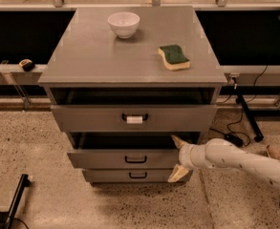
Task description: Open middle drawer
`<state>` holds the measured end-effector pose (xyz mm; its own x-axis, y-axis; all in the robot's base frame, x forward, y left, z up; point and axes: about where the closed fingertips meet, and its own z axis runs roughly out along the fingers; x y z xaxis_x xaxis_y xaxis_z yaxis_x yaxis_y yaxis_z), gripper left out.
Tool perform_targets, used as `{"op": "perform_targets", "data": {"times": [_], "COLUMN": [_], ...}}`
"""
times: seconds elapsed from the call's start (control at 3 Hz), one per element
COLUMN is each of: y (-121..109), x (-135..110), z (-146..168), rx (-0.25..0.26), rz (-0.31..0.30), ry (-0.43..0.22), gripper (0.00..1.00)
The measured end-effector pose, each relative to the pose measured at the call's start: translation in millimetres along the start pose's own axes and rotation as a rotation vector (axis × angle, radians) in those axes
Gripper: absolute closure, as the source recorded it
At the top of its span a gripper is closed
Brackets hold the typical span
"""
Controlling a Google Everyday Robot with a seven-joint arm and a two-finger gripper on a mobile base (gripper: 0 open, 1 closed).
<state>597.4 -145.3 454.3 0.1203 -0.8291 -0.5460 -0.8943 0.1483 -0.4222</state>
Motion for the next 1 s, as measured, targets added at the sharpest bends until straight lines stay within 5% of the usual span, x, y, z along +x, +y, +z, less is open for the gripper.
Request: {"op": "perform_targets", "data": {"times": [0.33,0.67,1.0], "y": [-4,1,3], "x": [1,2,2], "z": [2,12,14], "rx": [-0.057,-0.118,-0.126], "rz": [0.008,0.003,0.001], "ry": [0.029,0.048,0.050], "gripper": [0.00,0.17,0.40]}}
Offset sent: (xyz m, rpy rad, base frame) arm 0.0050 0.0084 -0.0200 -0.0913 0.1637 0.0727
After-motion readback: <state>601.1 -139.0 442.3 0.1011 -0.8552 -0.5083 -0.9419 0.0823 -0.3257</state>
